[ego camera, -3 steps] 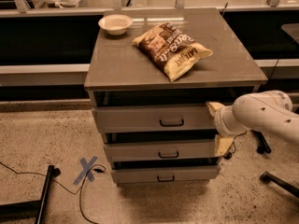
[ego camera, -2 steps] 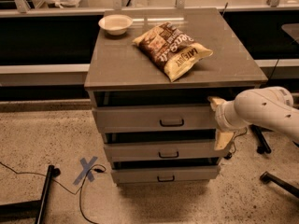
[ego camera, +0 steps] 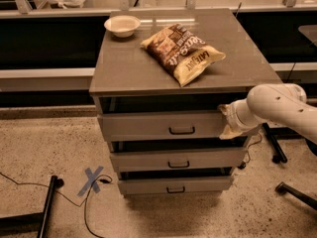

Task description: Open top drawer

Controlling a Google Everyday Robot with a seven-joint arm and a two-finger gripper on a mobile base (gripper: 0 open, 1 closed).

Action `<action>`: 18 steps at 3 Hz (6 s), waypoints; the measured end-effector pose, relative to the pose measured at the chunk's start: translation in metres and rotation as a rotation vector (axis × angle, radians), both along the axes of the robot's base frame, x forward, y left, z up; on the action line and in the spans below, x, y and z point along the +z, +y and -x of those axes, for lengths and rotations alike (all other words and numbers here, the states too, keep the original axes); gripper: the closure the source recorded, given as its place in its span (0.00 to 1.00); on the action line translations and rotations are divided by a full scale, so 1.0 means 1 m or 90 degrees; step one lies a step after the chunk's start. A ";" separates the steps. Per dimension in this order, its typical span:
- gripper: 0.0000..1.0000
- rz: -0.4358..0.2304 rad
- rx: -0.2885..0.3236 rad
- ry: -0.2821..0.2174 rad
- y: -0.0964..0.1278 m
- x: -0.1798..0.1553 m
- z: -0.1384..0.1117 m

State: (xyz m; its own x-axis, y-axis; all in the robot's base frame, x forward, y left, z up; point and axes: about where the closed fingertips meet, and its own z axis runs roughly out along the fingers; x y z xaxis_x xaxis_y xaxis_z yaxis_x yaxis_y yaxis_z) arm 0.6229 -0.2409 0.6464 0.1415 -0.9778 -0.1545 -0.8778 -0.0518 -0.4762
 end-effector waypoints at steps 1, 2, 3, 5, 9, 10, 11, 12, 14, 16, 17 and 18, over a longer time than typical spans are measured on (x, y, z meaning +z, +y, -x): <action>0.65 -0.003 0.026 0.032 0.006 0.004 0.006; 0.77 -0.004 0.043 0.063 0.007 0.008 0.026; 0.65 -0.004 0.044 0.064 0.007 0.012 0.026; 0.21 -0.004 0.044 0.064 0.007 0.013 0.026; 0.42 0.004 0.025 0.192 -0.002 0.013 0.045; 0.59 0.002 0.030 0.240 -0.003 0.008 0.056; 0.59 0.002 0.030 0.241 -0.003 0.010 0.057; 0.45 0.002 0.030 0.241 -0.003 0.011 0.057; 0.01 0.002 0.030 0.241 -0.003 0.011 0.057; 0.00 0.009 0.032 0.226 -0.003 0.019 0.054; 0.00 0.021 0.031 0.203 -0.004 0.034 0.049; 0.15 0.019 0.029 0.208 -0.007 0.034 0.044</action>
Offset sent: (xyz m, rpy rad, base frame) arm -0.0707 0.0034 0.0197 0.0046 0.1954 0.1177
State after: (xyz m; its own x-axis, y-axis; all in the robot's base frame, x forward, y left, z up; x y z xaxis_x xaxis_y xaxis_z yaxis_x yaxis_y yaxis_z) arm 0.5791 -0.2479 0.6799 0.1323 -0.9765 -0.1699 -0.9803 -0.1036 -0.1681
